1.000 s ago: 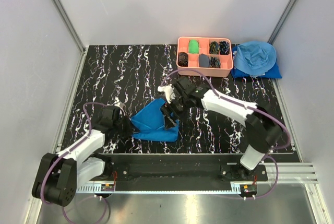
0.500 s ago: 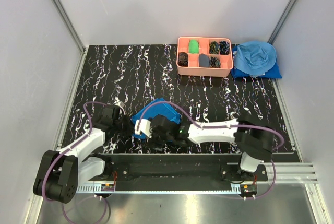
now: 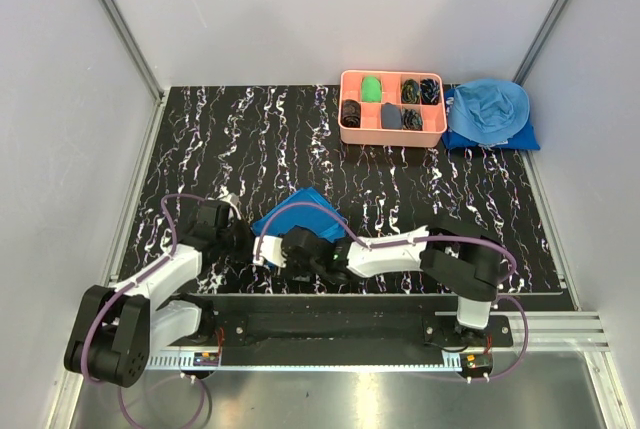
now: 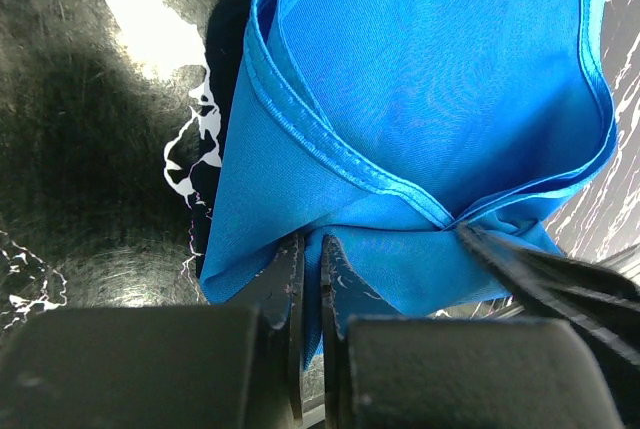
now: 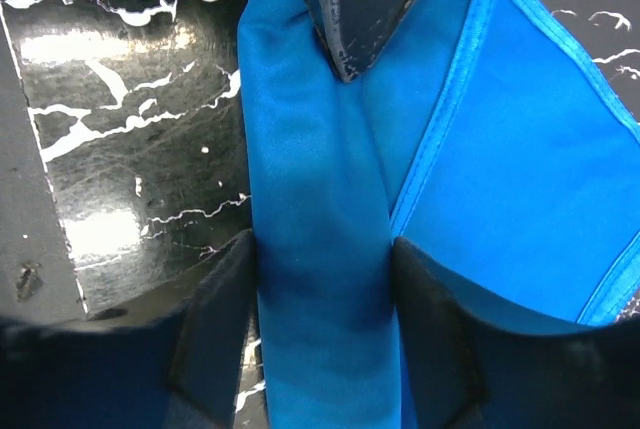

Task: Fold the napkin, place the utensils inside, and roll it up
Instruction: Roll the napkin with the utensil

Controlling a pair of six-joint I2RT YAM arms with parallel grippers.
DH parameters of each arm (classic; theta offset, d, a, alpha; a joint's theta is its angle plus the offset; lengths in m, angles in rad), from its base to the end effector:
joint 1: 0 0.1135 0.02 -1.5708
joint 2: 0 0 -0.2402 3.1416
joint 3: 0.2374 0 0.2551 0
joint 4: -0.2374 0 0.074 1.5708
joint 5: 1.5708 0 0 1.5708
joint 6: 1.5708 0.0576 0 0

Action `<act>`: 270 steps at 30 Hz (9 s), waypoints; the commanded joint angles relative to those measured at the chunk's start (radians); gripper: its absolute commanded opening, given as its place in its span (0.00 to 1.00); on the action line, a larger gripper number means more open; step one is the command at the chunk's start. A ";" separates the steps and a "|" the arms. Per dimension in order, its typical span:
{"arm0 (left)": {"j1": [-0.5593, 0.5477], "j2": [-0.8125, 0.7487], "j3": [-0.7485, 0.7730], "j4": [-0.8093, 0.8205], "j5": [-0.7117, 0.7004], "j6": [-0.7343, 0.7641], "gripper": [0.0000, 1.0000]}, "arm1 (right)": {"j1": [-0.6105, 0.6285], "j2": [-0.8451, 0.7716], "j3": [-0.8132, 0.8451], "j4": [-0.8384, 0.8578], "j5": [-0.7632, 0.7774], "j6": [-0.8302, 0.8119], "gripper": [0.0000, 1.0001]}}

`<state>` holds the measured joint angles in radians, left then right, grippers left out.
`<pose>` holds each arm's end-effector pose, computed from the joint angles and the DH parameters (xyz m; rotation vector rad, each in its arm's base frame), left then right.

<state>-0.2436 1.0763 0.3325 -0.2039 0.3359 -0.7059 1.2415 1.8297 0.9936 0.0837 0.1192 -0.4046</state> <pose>0.1934 -0.0676 0.0969 -0.4625 2.5919 -0.7834 0.1320 0.3649 0.1123 -1.6695 1.6307 0.2839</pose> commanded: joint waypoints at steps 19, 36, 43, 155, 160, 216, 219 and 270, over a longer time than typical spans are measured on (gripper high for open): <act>0.010 -0.260 0.027 -0.143 -0.135 0.019 0.71 | -0.215 0.121 0.148 -0.364 -0.570 0.217 0.30; 0.010 -0.194 -0.084 0.049 -0.025 0.002 0.73 | -0.364 0.334 0.353 -0.573 -0.954 0.251 0.27; 0.010 -0.167 -0.127 0.113 0.029 -0.009 0.61 | -0.407 0.433 0.447 -0.670 -1.072 0.233 0.27; 0.012 0.160 0.137 -0.054 0.086 0.105 0.00 | -0.051 0.019 0.161 -0.229 -0.098 0.135 0.73; 0.012 0.159 0.142 -0.055 0.091 0.108 0.00 | -0.056 0.078 0.175 -0.226 -0.063 0.119 0.74; 0.018 -0.099 -0.087 0.300 0.074 0.072 0.73 | -0.465 0.566 0.570 -0.766 -1.090 0.208 0.38; 0.017 -0.079 -0.098 0.346 0.110 0.069 0.69 | -0.473 0.591 0.596 -0.786 -1.113 0.202 0.38; -0.010 0.223 0.126 0.035 0.152 0.088 0.00 | -0.111 -0.037 0.050 -0.150 0.005 0.086 0.84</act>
<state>-0.2535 1.2854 0.4374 -0.1177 0.4980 -0.6518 1.1358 1.7473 1.0355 -0.1558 -0.0216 -0.2771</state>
